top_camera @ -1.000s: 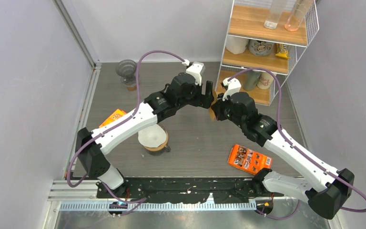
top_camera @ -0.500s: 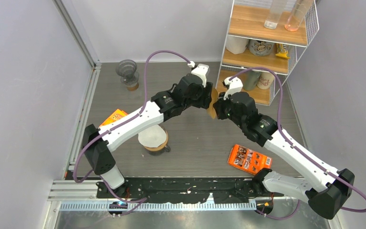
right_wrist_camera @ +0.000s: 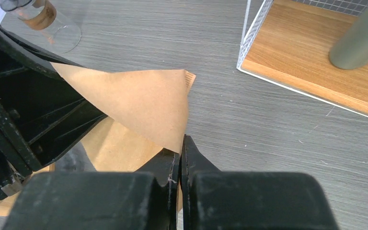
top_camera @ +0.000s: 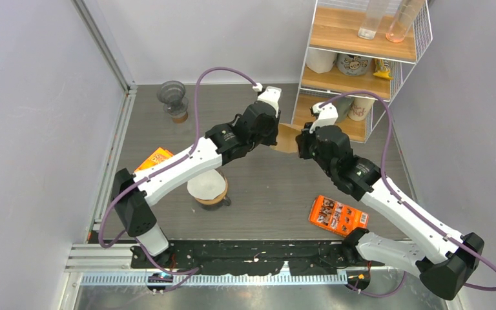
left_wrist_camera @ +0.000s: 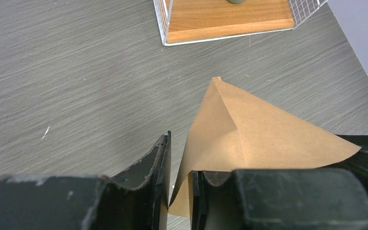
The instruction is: Place the coffee filter in the dripper
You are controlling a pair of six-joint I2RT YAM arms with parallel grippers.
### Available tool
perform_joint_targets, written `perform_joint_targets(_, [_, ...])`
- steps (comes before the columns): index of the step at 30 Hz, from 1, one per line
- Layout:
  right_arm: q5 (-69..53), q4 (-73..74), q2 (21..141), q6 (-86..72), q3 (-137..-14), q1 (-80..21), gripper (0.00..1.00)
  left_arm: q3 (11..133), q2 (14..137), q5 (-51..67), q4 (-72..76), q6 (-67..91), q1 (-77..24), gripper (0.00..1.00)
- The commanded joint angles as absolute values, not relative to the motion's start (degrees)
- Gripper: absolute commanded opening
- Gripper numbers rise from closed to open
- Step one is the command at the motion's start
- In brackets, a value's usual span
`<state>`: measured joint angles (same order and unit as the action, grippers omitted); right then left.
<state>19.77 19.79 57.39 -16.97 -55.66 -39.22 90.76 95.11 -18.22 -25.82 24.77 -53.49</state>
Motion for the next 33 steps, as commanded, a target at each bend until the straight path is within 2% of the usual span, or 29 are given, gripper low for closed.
perform_joint_targets(1, [24.7, 19.0, 56.3, -18.3, -56.5, -39.5, 0.05, 92.5, 94.0, -19.7, -26.2, 22.9, -53.7, 0.23])
perform_joint_targets(7, [31.6, 21.3, 56.6, -18.0, -56.9, -39.4, 0.05, 91.4, 93.0, -20.4, -27.6, 19.5, -54.5, 0.22])
perform_joint_targets(14, [31.9, 22.4, 57.0, -18.8, -57.3, -39.4, 0.05, 91.2, 92.7, -20.8, -29.5, 19.2, -54.8, 0.21])
perform_joint_targets(18, [33.1, 23.1, 56.8, -21.2, -57.3, -39.4, 0.05, 91.3, 92.6, -22.2, -30.3, 20.0, -54.7, 0.16])
perform_joint_targets(23, [29.7, 21.6, 55.7, -21.3, -56.5, -39.4, 0.05, 91.2, 92.1, -21.5, -30.0, 20.4, -54.8, 0.08])
perform_joint_targets(33, [20.7, 19.4, 55.9, -20.7, -56.1, -39.4, 0.09, 91.4, 91.3, -20.0, -27.9, 20.3, -54.9, 0.09])
